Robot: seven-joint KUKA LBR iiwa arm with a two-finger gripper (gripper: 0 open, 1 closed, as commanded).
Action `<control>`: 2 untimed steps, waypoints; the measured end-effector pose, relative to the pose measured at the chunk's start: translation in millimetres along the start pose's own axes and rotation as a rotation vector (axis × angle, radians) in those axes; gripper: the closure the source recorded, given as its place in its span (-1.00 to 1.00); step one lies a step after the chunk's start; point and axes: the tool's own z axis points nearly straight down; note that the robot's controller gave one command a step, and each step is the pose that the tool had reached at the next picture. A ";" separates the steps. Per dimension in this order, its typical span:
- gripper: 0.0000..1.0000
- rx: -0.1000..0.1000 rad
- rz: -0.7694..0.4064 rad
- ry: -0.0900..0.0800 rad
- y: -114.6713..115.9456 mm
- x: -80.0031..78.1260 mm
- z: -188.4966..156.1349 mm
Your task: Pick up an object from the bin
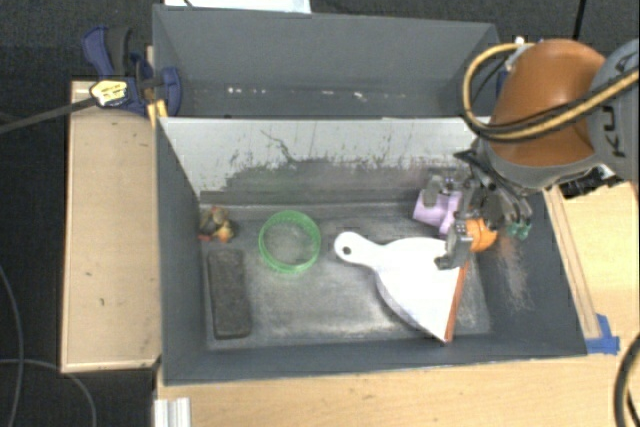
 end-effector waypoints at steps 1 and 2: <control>-1.00 0.001 -0.002 -0.008 0.2 -1.7 -4.4; -1.00 0.000 0.061 -0.013 34.6 2.8 63.6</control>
Offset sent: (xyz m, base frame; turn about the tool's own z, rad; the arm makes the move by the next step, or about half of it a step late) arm -0.0078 0.0524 -0.1008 0.0923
